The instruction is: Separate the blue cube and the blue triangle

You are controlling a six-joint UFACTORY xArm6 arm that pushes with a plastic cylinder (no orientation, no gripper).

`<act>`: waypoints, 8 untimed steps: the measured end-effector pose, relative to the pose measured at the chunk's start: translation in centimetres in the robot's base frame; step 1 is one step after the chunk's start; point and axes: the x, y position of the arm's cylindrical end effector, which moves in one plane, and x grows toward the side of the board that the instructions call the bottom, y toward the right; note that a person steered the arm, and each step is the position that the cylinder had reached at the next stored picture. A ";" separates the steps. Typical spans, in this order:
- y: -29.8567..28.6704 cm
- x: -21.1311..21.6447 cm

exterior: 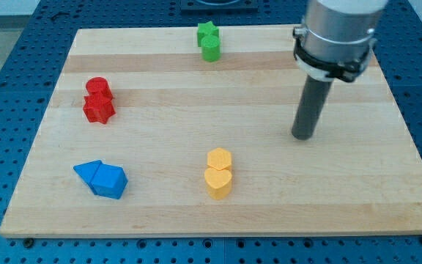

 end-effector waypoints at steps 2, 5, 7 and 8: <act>-8.6 -0.1; -25.5 -0.1; -33.4 0.0; -33.4 0.0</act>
